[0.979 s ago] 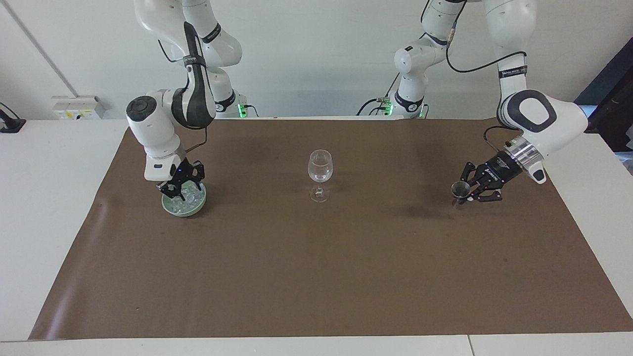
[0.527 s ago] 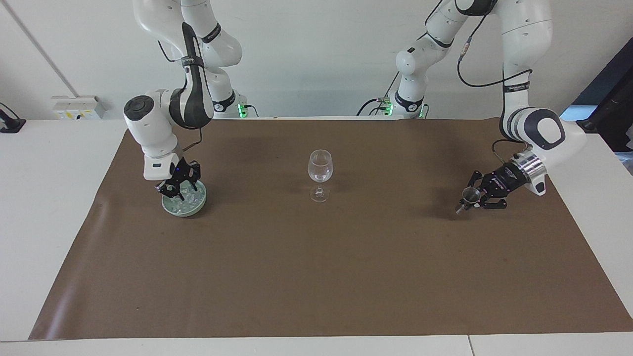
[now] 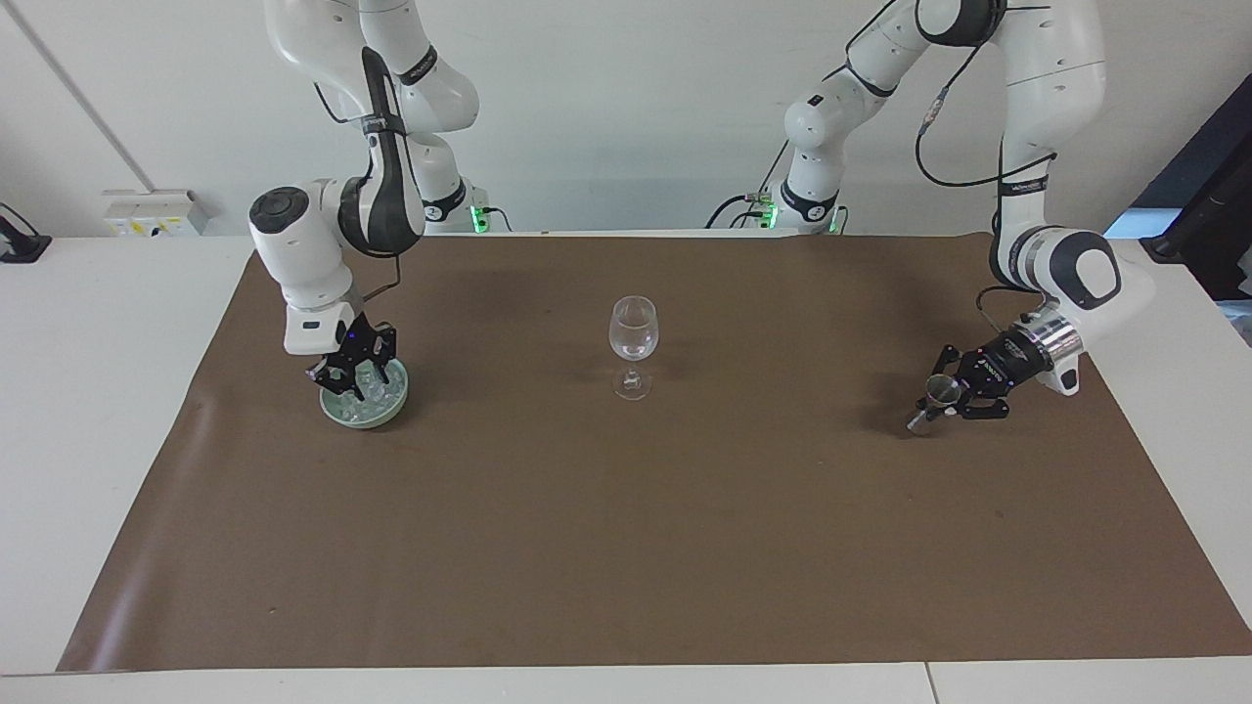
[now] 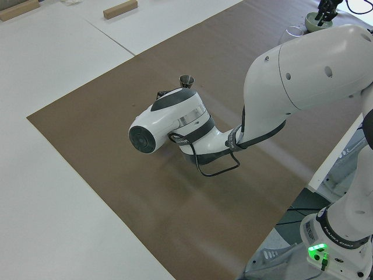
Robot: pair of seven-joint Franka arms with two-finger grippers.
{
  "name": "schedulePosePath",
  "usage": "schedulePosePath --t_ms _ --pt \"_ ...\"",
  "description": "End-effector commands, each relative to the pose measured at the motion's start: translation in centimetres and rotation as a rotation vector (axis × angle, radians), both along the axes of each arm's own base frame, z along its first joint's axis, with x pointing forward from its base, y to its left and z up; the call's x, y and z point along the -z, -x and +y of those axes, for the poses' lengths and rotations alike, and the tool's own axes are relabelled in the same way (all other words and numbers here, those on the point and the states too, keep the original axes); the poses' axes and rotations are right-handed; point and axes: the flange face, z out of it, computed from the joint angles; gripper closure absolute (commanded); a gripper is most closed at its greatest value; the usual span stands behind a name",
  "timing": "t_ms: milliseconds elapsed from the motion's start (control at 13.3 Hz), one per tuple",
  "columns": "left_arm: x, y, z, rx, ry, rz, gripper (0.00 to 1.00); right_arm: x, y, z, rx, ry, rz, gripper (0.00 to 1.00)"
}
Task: Pour wine and add ice with both arms
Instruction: 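Set down the jigger and open the left gripper while the right gripper grasps ice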
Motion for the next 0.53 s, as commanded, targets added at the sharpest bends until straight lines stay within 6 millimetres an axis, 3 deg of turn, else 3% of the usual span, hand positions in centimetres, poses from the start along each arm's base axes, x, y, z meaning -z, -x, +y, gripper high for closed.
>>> schedulePosePath --t_ms 0,452 --pt "1.1 1.3 0.5 -0.035 0.045 -0.034 1.0 -0.2 0.7 0.1 -0.018 -0.007 -0.019 0.54" --pt "2.4 3.2 2.0 -0.069 0.054 -0.028 1.0 0.0 1.0 -0.4 -0.014 -0.006 -0.019 0.57"
